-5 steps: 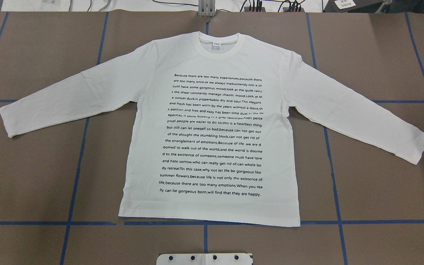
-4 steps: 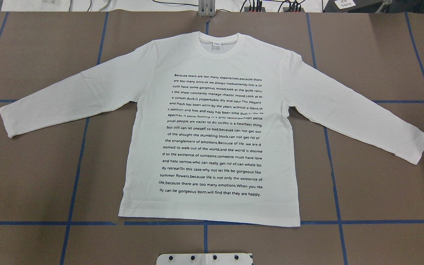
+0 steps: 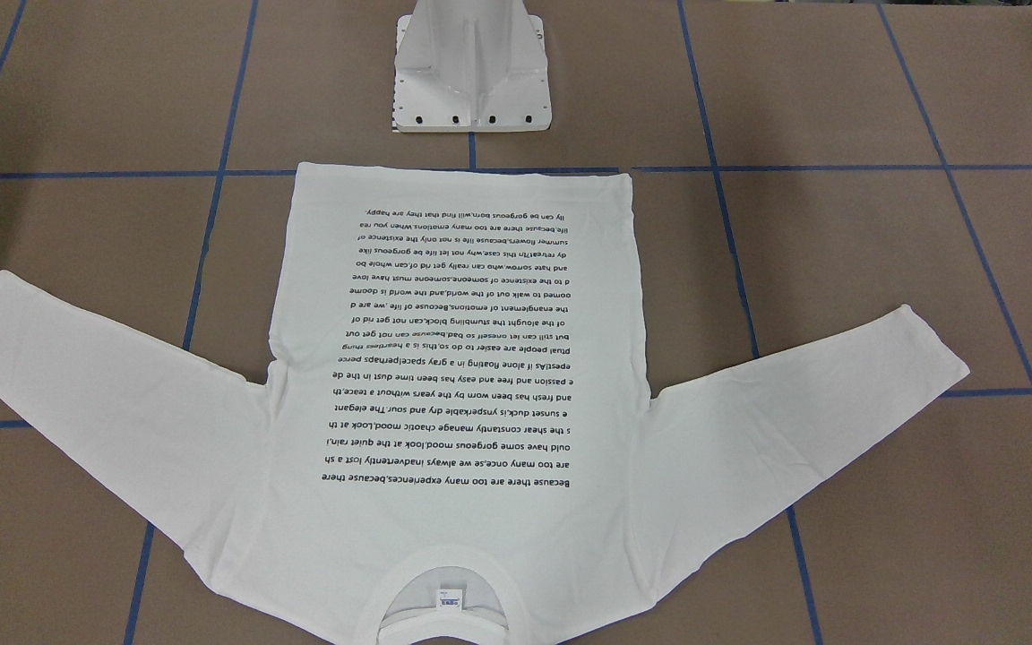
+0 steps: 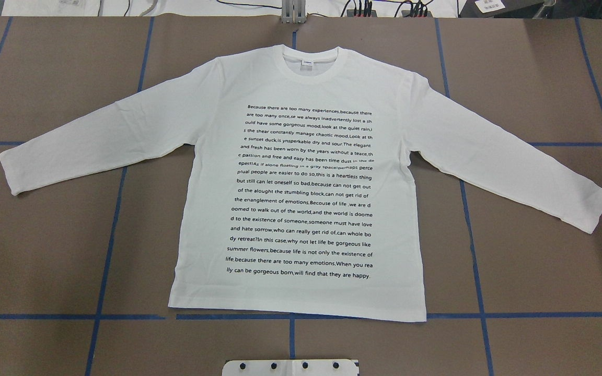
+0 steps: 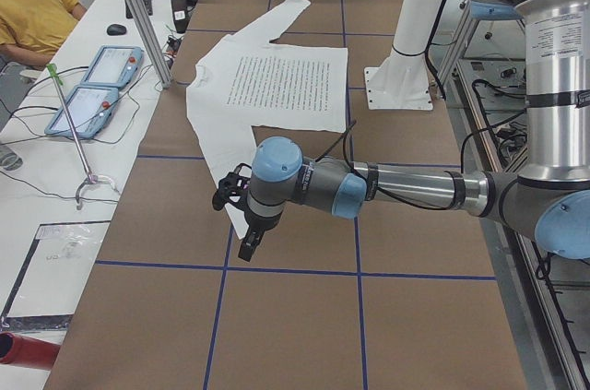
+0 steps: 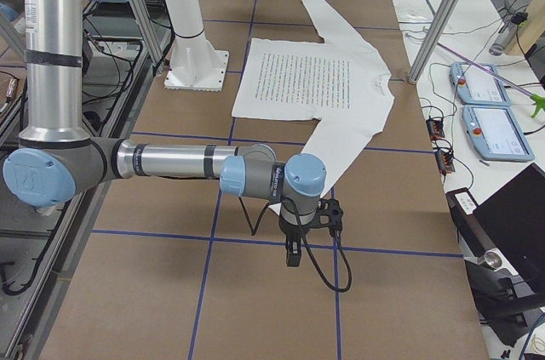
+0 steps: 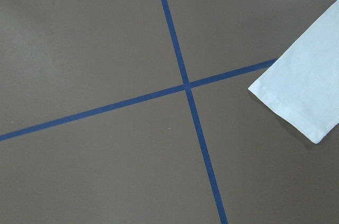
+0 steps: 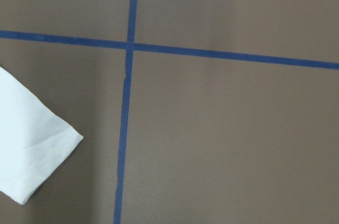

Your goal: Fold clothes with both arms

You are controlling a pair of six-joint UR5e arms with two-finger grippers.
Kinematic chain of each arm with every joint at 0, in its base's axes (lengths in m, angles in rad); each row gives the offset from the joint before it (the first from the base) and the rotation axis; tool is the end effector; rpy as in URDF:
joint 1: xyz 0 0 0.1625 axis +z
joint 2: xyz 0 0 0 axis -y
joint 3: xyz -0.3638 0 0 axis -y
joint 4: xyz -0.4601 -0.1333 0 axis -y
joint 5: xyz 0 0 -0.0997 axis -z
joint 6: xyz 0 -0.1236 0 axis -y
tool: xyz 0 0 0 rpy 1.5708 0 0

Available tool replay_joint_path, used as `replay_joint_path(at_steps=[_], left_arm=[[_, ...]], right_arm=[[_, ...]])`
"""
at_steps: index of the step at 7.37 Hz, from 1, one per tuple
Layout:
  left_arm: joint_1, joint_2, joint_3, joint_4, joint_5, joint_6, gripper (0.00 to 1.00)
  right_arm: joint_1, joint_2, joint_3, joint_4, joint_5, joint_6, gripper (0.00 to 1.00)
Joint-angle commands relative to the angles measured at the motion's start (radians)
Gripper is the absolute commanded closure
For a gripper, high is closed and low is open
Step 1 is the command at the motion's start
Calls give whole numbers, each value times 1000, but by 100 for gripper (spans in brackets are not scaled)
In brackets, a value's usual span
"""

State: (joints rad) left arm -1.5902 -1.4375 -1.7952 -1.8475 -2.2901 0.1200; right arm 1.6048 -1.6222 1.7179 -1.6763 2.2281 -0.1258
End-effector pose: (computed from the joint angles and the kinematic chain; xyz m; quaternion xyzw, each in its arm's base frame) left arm -0.0623 -0.5352 0.5321 0.1949 0.3333 0.1105 0.9158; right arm 0.0760 -0.5358 0.5807 0.0211 -0.3221 -0.0418 0.9455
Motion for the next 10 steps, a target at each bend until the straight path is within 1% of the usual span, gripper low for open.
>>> replay_joint_path(at_steps=[1,2,3,4,5,6,7,8,9,10], left_arm=[[-1,-56,23,-288,38,-20,0],[3,-73,28,-330,64,-101,0],[1,-78,30,-335,60,-138,0],[3,-75,31,-338,58,-140,0],[1,-70,31,-341,58,-140,0],[1,-69,30,-343,58,-141,0],[1,-67,30,-345,57,-141,0],[1,-66,30,-345,57,-140,0],[1,-66,28,-345,55,-140,0],[1,-66,30,-345,55,-140,0]], right_arm=[[-8,48,84,1,-7,5,0],[-6,59,88,1,-7,5,0],[-6,45,78,67,-1,6,0],[-23,12,54,211,4,41,0],[-105,-17,49,330,4,260,0],[-209,-75,33,538,-25,481,0],[-308,-115,-6,754,-83,667,0],[-404,-131,-70,912,-144,818,0],[-481,-133,-133,1038,-192,921,0],[-564,-134,-168,1114,-267,1012,1]])
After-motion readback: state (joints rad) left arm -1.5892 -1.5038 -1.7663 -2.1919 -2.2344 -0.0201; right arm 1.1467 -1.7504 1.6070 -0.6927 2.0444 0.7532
